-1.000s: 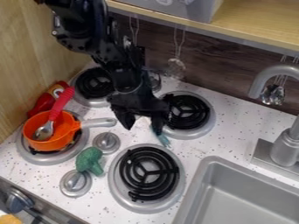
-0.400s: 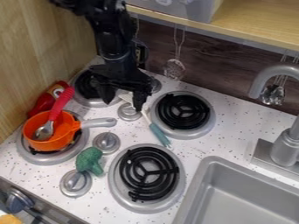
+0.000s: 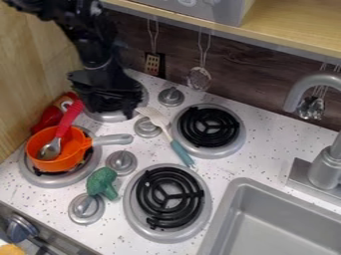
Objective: Moving a spoon to the right side
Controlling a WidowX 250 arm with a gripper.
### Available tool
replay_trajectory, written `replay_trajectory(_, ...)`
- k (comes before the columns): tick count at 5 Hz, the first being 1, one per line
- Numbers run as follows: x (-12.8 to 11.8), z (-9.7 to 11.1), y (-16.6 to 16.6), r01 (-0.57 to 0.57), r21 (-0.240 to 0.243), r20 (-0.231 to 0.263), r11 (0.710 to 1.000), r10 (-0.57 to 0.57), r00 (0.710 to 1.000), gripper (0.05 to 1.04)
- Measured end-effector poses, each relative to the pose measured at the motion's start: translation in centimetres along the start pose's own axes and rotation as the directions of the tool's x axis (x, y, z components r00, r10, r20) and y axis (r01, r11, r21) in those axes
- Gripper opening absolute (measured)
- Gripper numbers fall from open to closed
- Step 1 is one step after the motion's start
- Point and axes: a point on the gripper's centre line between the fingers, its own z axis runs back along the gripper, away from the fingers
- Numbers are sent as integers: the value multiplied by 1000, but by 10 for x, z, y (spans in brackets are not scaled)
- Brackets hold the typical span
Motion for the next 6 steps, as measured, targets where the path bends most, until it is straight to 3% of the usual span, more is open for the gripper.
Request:
replay_trajectory(1, 10, 1, 34, 73, 68, 26, 995, -75, 997, 999)
replay_trajectory(2, 15, -8, 53, 154, 94, 34, 984, -158, 987, 999)
replay_trajectory(3, 23, -22, 69, 192, 74, 9, 979, -194, 981, 999)
replay_trajectory(5, 23, -63, 83, 167, -23, -79, 986, -168, 983, 999)
replay_trajectory(6, 21, -68, 86, 173, -33, -112, 984, -175, 978, 999)
